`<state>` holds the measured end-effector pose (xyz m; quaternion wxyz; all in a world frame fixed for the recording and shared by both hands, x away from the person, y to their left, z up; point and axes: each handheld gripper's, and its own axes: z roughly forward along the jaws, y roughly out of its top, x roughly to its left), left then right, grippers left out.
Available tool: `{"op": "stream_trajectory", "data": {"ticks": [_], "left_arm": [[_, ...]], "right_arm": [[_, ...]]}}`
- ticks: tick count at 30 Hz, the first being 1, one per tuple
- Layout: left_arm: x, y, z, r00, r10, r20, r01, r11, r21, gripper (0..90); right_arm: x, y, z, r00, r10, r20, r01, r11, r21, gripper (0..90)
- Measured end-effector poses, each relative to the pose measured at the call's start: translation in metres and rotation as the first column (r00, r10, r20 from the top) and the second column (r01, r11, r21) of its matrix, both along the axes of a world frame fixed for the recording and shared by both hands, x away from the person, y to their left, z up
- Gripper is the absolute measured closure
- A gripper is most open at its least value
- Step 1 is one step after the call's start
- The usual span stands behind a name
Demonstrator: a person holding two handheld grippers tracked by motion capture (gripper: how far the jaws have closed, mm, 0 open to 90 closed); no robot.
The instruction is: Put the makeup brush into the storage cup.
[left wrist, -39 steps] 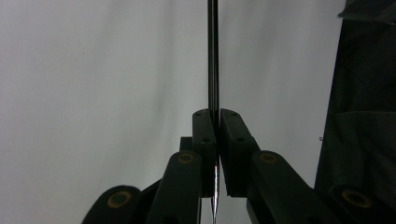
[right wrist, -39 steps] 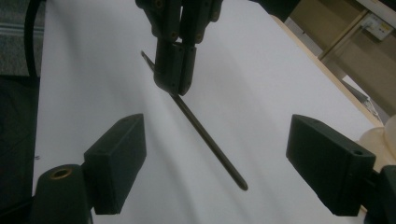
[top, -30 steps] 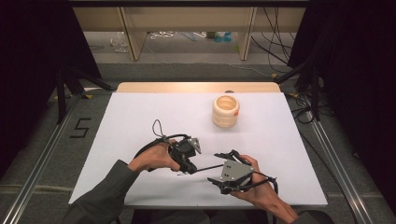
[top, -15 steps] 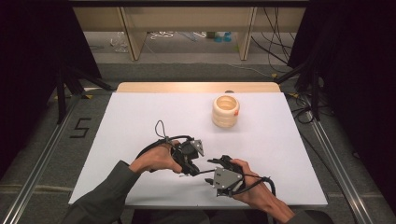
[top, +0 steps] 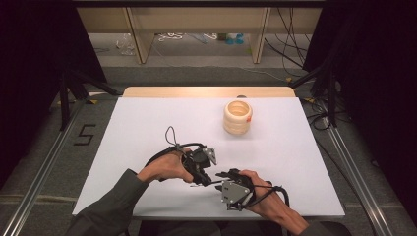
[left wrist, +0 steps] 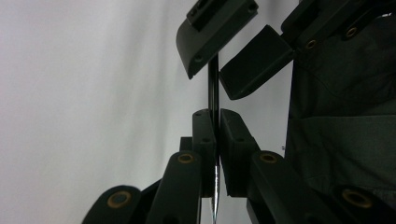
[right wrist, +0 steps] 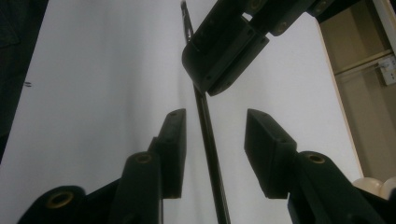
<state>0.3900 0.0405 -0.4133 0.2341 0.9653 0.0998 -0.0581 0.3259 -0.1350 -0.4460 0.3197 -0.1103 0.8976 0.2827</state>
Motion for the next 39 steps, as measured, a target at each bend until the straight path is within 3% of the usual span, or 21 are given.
{"op": "stream_trajectory", "data": {"ticks": [2,3,5,6,9,11,25,39], "left_arm": [[-0.0002,-0.0001,0.0004,1.0000,-0.005,0.000,0.005,1.0000,0.001,84.9],[-0.0002,-0.0002,0.0006,1.0000,-0.005,0.000,0.005,1.0000,-0.001,84.9],[-0.0003,-0.0004,0.0005,1.0000,-0.004,-0.001,0.004,1.0000,-0.001,84.9],[-0.0001,-0.0005,0.0003,0.9999,-0.010,-0.001,0.010,0.9999,0.005,84.9],[-0.0002,-0.0007,0.0008,0.9999,-0.014,0.000,0.014,0.9999,0.003,84.9],[-0.0003,-0.0006,0.0011,0.9999,-0.015,0.002,0.015,0.9999,0.003,84.9],[-0.0013,-0.0011,0.0032,0.9999,-0.016,0.002,0.016,0.9999,-0.001,84.9],[-0.0027,-0.0014,0.0038,0.9996,-0.026,-0.010,0.026,0.9997,0.000,84.8]], "right_arm": [[-0.0002,-0.0002,0.0001,0.9999,-0.005,0.012,0.005,1.000,-0.002,62.5],[-0.0017,0.0001,-0.0015,0.9999,-0.010,-0.007,0.010,1.000,-0.009,64.5],[-0.0015,0.0013,-0.0002,0.9996,0.014,0.026,-0.014,1.000,-0.025,66.2],[-0.0050,0.0013,-0.0015,0.9997,-0.023,0.002,0.023,1.000,-0.015,67.3],[-0.0051,0.0027,-0.0012,0.9999,0.002,0.013,-0.002,0.999,-0.035,69.9],[-0.0059,0.0027,-0.0015,0.9997,-0.014,0.018,0.015,0.999,-0.030,70.4],[-0.0075,0.0060,-0.0024,0.9989,0.013,0.044,-0.009,0.997,-0.072,78.8],[-0.0088,0.0069,-0.0026,0.9988,0.036,0.033,-0.032,0.995,-0.097,85.3]]}}
